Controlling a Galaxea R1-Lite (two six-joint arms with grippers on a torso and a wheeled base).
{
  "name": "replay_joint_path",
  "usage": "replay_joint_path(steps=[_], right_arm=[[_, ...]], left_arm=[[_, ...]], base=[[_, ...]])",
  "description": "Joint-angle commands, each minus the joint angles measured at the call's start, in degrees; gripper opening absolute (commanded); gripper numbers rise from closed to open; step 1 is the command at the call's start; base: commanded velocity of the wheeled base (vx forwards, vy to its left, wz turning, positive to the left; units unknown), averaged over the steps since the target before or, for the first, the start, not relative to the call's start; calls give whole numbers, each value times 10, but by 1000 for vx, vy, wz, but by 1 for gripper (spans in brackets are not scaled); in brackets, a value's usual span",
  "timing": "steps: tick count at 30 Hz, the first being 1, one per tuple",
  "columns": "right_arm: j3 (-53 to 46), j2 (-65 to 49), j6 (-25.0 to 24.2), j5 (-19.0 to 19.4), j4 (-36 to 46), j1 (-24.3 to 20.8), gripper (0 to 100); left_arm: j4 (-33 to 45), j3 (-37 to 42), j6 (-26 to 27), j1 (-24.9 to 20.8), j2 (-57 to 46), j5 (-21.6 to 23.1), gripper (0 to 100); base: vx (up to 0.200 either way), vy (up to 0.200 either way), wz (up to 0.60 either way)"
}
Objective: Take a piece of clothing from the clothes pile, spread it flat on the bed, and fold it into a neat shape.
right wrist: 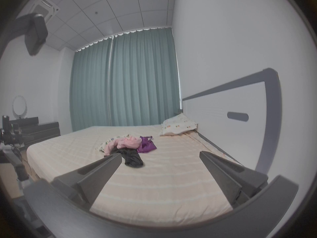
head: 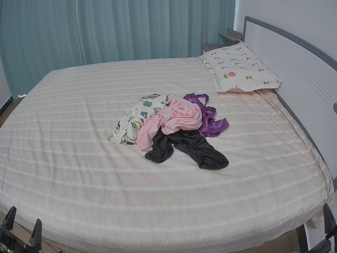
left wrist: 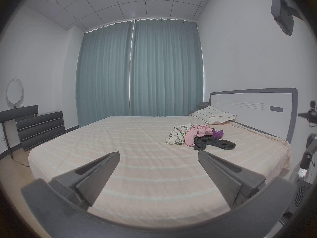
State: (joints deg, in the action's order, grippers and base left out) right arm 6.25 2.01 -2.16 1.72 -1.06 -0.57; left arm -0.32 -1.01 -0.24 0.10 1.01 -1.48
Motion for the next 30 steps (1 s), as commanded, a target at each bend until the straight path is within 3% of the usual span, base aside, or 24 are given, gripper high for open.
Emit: replay_joint_path(steps=[1,6,9,15,21,30], right_arm=[[68,74,-8,21,20,-9,100],[74,252,-62,36,13,-26,100],[75,307,-65,51,-3,-30,100],[77,571,-72,67,-171,-44,100],[104,796,-123,64,-335,-69,100],[205,996,-222,55,-418,-113,100]], left_arm=[[0,10,0,0,-8,0,100],[0,10,0,0,-8,0,100],[0,10,0,1,-8,0,100],[0,10,0,0,-8,0,100],[0,10,1,1,-8,0,100],[0,10,0,0,-8,0,100]], base=[[0,0,0],[0,0,0],[0,0,0],[0,0,0],[0,0,0],[0,0,0]])
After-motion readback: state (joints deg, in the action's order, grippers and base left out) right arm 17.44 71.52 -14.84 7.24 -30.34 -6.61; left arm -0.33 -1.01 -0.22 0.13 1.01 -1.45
